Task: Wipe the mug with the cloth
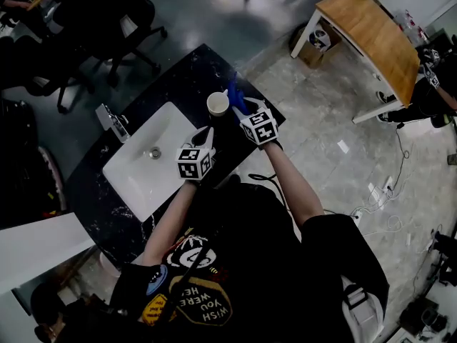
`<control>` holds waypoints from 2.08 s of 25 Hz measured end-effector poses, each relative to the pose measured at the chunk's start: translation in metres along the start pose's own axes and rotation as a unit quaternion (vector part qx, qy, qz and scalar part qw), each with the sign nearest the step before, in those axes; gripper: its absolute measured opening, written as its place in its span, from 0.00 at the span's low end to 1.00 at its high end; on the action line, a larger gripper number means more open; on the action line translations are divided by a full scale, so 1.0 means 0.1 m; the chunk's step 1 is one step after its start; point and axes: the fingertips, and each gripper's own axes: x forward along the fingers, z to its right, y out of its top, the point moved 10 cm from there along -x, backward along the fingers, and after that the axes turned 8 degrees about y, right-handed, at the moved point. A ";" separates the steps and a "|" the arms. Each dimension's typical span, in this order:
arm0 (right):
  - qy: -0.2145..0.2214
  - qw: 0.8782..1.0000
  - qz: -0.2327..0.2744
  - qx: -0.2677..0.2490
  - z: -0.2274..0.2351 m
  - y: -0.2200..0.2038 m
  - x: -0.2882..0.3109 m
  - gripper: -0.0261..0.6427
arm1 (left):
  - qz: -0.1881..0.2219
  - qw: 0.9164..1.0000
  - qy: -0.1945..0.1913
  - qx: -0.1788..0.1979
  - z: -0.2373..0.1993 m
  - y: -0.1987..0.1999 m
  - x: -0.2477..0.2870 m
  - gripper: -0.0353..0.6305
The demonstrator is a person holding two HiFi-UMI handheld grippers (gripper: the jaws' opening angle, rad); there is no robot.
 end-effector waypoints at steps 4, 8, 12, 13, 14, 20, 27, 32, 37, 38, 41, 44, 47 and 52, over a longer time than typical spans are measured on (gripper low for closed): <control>0.028 0.997 -0.063 -0.043 -0.18 -0.29 0.10 0.23 | 0.005 1.000 0.009 -0.002 -0.05 0.03 -0.03 0.06; 0.073 0.996 -0.032 -0.038 -0.47 -0.42 -0.09 0.23 | 0.010 0.999 0.018 -0.024 -0.15 0.03 -0.06 0.06; 0.057 0.994 0.071 0.067 -0.25 -0.18 -0.26 0.23 | 0.021 0.999 0.027 -0.042 -0.20 0.04 -0.07 0.06; 0.038 0.994 0.075 0.073 -0.14 -0.09 -0.26 0.23 | 0.021 0.998 0.030 -0.042 -0.20 0.05 -0.07 0.06; 0.023 0.995 0.067 0.068 -0.06 -0.02 -0.23 0.23 | 0.020 0.998 0.031 -0.042 -0.21 0.05 -0.06 0.06; 0.056 0.998 -0.018 0.031 -0.12 -0.04 -0.02 0.23 | 0.020 0.999 0.031 -0.032 -0.12 0.06 -0.03 0.06; 0.126 0.992 -0.013 0.017 -0.55 -0.25 -0.17 0.23 | 0.021 0.998 0.028 -0.042 -0.10 0.05 -0.02 0.06; 0.011 0.994 0.077 0.072 -0.07 0.02 -0.22 0.23 | 0.021 0.998 0.031 -0.040 -0.09 0.04 -0.02 0.06; 0.050 0.998 -0.024 0.027 -0.06 -0.12 -0.02 0.23 | 0.020 0.999 0.030 -0.036 -0.07 0.04 -0.03 0.06; 0.075 0.997 -0.032 0.013 -0.16 -0.18 -0.03 0.23 | 0.019 0.999 0.029 -0.036 -0.07 0.04 -0.03 0.06; 0.143 0.988 -0.051 -0.026 -0.51 -0.38 -0.06 0.23 | 0.017 0.999 0.028 -0.041 -0.08 0.02 -0.02 0.06; 0.159 0.987 -0.019 -0.008 -0.63 -0.42 -0.12 0.23 | 0.013 0.999 0.032 -0.040 -0.07 0.02 0.00 0.06; 0.106 0.991 0.066 0.044 -0.41 -0.19 -0.26 0.23 | 0.012 0.999 0.027 -0.034 -0.01 0.02 0.01 0.06; 0.025 0.999 0.005 0.047 0.03 -0.04 -0.11 0.23 | 0.006 0.999 0.022 -0.027 0.01 0.02 0.03 0.06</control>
